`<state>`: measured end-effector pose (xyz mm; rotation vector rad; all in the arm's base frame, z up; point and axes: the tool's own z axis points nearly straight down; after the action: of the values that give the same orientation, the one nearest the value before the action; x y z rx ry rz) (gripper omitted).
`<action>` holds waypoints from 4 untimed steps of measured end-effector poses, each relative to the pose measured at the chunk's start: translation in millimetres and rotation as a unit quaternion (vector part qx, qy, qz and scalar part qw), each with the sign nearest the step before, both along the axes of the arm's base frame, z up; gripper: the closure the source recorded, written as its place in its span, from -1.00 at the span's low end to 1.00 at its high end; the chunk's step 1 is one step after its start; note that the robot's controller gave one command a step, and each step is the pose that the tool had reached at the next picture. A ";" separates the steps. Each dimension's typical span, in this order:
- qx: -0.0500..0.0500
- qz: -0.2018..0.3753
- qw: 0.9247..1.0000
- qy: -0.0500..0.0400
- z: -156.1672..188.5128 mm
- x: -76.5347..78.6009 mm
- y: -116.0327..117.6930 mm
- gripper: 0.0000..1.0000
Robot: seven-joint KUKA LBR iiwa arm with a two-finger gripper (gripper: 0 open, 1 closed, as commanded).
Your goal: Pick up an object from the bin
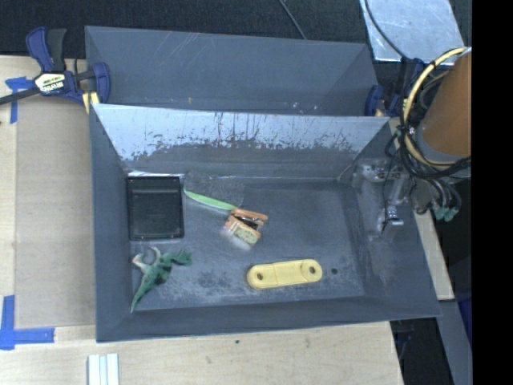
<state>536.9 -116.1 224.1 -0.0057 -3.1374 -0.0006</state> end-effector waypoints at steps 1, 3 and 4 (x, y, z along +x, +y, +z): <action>-0.001 0.002 1.000 -0.004 4.2 1.8 0.6 -1.00; -0.001 0.071 0.997 -0.006 -63.5 -13.7 78.1 -1.00; 0.002 0.199 0.980 -0.002 -76.0 -36.3 122.5 -1.00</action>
Offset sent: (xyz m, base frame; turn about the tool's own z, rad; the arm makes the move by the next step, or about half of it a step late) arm -0.0109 0.0764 -0.0780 -0.3417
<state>500.6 6.4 148.2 0.6194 -3.0802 -0.0050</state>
